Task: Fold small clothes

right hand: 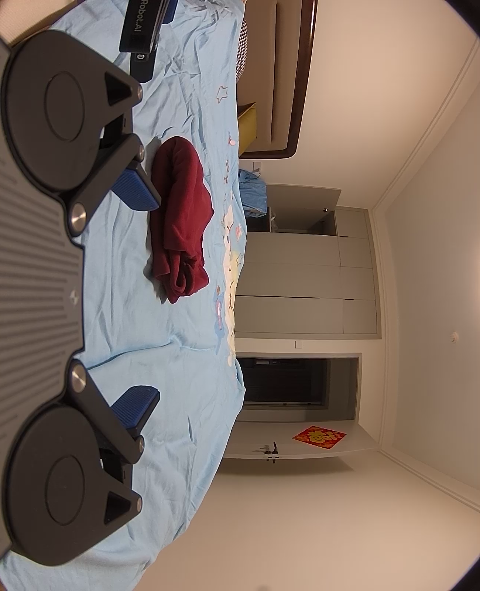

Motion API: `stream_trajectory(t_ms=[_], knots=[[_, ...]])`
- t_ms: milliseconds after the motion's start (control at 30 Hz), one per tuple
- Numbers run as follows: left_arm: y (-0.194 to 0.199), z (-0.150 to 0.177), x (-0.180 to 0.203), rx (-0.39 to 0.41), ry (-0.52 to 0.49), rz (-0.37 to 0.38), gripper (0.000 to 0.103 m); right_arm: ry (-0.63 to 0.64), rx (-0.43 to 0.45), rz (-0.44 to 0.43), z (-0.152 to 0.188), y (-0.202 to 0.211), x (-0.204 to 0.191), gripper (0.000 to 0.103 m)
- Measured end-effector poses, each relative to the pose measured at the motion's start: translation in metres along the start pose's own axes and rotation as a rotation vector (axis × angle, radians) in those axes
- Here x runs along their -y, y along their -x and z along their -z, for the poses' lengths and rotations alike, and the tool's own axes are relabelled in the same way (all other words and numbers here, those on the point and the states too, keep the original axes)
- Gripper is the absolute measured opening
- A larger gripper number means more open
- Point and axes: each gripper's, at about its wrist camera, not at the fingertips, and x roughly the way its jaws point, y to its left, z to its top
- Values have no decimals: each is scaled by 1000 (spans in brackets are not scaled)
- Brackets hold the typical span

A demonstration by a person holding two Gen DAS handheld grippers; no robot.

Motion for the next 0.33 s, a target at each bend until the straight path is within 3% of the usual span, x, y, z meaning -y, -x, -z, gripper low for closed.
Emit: stream_trajectory(t_ms=[333], knots=[[-3,0,1,-10,-5,8,102,1,-16,1,6,-4,1,103]])
